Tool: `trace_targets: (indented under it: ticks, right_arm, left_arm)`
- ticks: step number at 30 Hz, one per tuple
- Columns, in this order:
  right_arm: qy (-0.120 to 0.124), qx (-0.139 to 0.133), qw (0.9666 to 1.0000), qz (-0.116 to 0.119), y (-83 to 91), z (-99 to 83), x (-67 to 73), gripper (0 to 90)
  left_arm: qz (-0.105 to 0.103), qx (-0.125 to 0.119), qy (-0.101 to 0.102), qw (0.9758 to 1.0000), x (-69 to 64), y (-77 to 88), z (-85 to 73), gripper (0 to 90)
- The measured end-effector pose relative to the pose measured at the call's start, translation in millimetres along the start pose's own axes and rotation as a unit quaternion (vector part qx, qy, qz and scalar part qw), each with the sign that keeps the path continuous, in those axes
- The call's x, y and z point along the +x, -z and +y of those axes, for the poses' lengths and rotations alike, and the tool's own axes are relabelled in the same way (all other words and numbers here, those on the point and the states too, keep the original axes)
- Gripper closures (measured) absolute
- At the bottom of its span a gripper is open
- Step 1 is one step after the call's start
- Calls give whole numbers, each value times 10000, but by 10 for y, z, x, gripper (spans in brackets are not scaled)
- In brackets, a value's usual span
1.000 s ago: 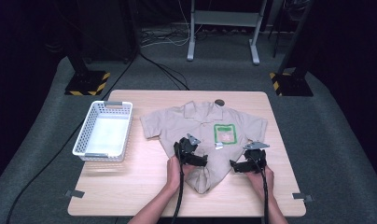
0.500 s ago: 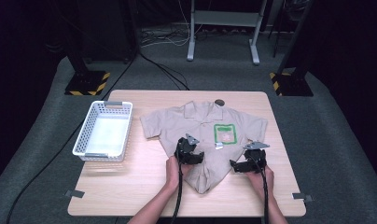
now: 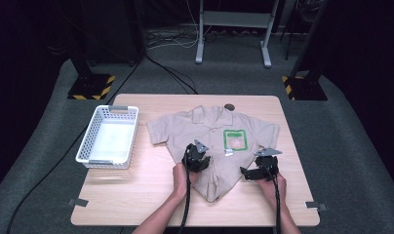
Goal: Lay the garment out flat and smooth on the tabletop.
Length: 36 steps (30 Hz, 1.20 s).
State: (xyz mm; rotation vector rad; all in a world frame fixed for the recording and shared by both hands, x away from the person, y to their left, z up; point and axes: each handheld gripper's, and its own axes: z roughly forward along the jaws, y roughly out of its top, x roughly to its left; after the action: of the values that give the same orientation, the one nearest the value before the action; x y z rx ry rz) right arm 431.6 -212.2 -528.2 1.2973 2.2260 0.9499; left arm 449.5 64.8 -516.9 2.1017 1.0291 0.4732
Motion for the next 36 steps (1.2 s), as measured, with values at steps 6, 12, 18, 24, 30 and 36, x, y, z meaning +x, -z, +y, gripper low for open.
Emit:
trace_targets:
  ticks: [6, 12, 18, 24, 30, 36]
  right_arm:
    - [0, 1, 10000, 0, 0, 0, 0, 16]
    - [0, 1, 10000, -1, 0, 0, 0, 17]
    - [0, 1, 10000, -4, 0, 0, 1, 16]
    - [-2, 3, 10000, -4, 0, 0, 2, 17]
    - [-3, 3, 10000, -5, 0, 0, 2, 17]
    - [-3, 1, 10000, -7, -1, 1, 1, 17]
  left_arm:
    - [-16, -89, 16, 10000, 33, 74, 2, 771]
    - [-41, -192, 22, 9998, 58, 162, 17, 786]
    - [-42, -273, 28, 9996, 97, 273, 22, 791]
    - [-20, -343, 31, 9994, 132, 393, 18, 793]
    - [6, -443, 52, 9990, 165, 514, -4, 794]
    - [13, -513, 63, 9987, 191, 617, -23, 799]
